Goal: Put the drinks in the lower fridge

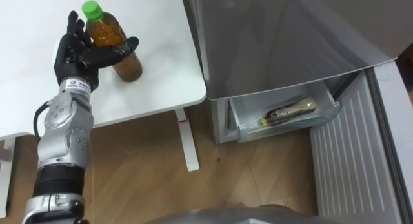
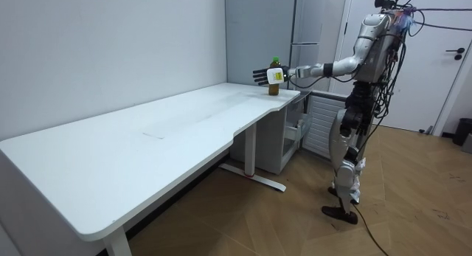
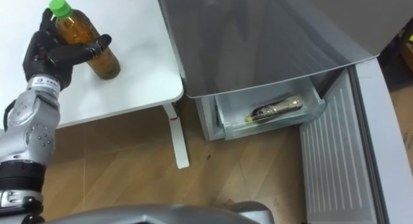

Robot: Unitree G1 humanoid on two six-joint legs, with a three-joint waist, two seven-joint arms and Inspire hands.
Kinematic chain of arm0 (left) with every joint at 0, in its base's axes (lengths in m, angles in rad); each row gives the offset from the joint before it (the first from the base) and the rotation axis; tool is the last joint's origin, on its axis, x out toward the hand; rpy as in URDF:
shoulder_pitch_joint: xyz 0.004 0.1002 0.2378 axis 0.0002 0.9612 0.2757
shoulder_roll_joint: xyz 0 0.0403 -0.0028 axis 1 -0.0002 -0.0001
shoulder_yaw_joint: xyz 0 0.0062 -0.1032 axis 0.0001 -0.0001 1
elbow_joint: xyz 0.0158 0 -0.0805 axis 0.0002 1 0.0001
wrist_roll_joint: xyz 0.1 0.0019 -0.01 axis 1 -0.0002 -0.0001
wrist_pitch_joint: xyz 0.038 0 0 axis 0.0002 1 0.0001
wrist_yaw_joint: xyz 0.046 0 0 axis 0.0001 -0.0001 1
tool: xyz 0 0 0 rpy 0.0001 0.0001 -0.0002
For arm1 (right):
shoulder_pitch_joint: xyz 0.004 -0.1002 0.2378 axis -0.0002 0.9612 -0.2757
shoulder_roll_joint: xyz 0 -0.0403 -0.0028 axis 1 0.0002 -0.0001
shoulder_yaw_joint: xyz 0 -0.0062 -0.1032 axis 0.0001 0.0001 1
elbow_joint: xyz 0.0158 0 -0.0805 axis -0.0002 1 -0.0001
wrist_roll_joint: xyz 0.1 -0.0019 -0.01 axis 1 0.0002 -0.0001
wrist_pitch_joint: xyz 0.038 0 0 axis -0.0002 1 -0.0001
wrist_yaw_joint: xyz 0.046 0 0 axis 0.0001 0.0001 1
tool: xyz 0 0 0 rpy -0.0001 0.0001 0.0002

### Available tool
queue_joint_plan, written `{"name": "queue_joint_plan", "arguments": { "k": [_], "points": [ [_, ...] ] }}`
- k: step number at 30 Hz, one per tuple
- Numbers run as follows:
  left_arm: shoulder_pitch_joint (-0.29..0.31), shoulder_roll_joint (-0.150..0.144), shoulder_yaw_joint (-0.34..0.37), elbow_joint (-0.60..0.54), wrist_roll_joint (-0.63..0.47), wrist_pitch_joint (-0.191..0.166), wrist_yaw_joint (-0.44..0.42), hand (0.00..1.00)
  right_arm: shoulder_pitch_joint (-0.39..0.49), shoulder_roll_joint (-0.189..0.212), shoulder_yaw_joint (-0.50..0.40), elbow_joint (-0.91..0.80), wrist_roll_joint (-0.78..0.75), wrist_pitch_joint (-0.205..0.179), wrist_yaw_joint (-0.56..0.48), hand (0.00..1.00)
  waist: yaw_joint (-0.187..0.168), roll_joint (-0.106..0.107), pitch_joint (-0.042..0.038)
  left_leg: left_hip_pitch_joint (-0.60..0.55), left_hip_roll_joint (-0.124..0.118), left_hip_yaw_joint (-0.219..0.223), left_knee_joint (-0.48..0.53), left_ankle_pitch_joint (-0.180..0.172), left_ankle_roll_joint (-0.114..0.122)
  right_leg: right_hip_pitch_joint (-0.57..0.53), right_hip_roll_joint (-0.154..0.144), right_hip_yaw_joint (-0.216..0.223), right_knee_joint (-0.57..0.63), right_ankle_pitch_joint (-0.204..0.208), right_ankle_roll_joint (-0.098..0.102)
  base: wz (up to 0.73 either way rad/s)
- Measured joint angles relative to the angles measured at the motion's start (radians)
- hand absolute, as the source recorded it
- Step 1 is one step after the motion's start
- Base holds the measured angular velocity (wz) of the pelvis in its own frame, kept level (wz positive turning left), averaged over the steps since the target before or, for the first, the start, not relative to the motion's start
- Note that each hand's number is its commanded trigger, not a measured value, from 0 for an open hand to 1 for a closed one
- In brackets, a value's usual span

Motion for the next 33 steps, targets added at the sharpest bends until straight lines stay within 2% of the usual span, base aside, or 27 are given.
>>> {"name": "queue_joint_plan", "arguments": {
  "k": [7, 10, 11, 12, 13, 14, 22, 28, 33],
  "points": [
    [-0.012, 0.011, 0.034, 0.004, -0.077, 0.000, 0.004, 0.00, 0.007, 0.000, 0.000, 0.000, 0.000, 0.017, -0.010, 0.00, -0.001, -0.004, -0.0007, 0.003, 0.000, 0.004, 0.002, 0.000, 0.000, -0.001, 0.000, 0.007, 0.002, -0.001, 0.000, -0.02],
    [-0.012, 0.012, 0.034, 0.009, -0.077, 0.000, 0.007, 0.00, 0.008, 0.000, 0.000, 0.000, 0.000, 0.034, -0.010, 0.00, 0.000, -0.005, 0.0000, 0.003, 0.000, 0.004, 0.002, 0.000, 0.000, -0.001, 0.000, 0.008, 0.002, -0.002, -0.001, 0.00],
    [-0.013, 0.012, 0.034, 0.010, -0.077, 0.000, 0.007, 0.13, 0.007, 0.000, 0.000, 0.000, 0.000, 0.035, -0.010, 0.00, -0.001, -0.007, 0.0003, 0.003, 0.000, 0.004, 0.002, 0.000, 0.000, -0.003, 0.000, 0.009, 0.002, -0.003, -0.001, 0.00],
    [-0.016, 0.012, 0.034, 0.014, -0.077, 0.000, 0.007, 0.54, 0.007, 0.000, 0.000, 0.001, -0.001, 0.036, -0.010, 0.00, 0.000, -0.007, 0.0001, 0.003, 0.000, 0.004, 0.002, 0.000, 0.000, -0.003, 0.000, 0.010, 0.002, -0.003, -0.001, 0.00],
    [-0.024, 0.012, 0.034, 0.025, -0.078, 0.001, 0.007, 0.59, 0.007, 0.000, 0.000, 0.001, -0.001, 0.036, -0.010, 0.00, 0.000, -0.008, -0.0002, 0.003, 0.000, 0.004, 0.002, 0.000, 0.000, -0.003, 0.000, 0.010, 0.002, -0.003, -0.001, 0.00],
    [-0.030, 0.012, 0.034, 0.033, -0.078, 0.001, 0.007, 1.00, 0.007, 0.000, 0.000, 0.001, -0.001, 0.036, -0.010, 0.00, 0.000, -0.008, -0.0002, 0.003, -0.001, 0.004, 0.002, 0.000, 0.000, -0.002, 0.000, 0.011, 0.002, -0.003, -0.001, 0.00],
    [-0.038, 0.012, 0.034, 0.038, -0.083, 0.009, 0.001, 1.00, -0.001, 0.000, 0.000, 0.000, -0.001, 0.036, -0.010, 0.00, -0.001, -0.007, -0.0006, 0.002, 0.000, 0.004, 0.002, 0.000, 0.000, -0.002, 0.001, 0.016, 0.001, -0.003, -0.001, 0.00],
    [-0.058, 0.037, 0.032, 0.077, -0.083, 0.021, 0.001, 1.00, -0.004, 0.000, 0.001, 0.001, -0.017, 0.035, -0.009, 0.00, -0.001, -0.005, 0.0000, 0.000, 0.000, 0.004, 0.002, 0.000, 0.000, -0.003, 0.002, 0.016, 0.001, -0.003, -0.001, 0.00],
    [-0.058, 0.039, 0.031, 0.090, -0.079, 0.037, 0.000, 1.00, -0.005, 0.000, 0.001, 0.003, -0.025, 0.035, -0.002, 0.00, -0.001, -0.002, 0.0010, -0.001, 0.000, 0.004, 0.001, 0.000, 0.000, -0.005, 0.002, 0.017, 0.000, -0.003, -0.001, 0.00]
  ]
}}
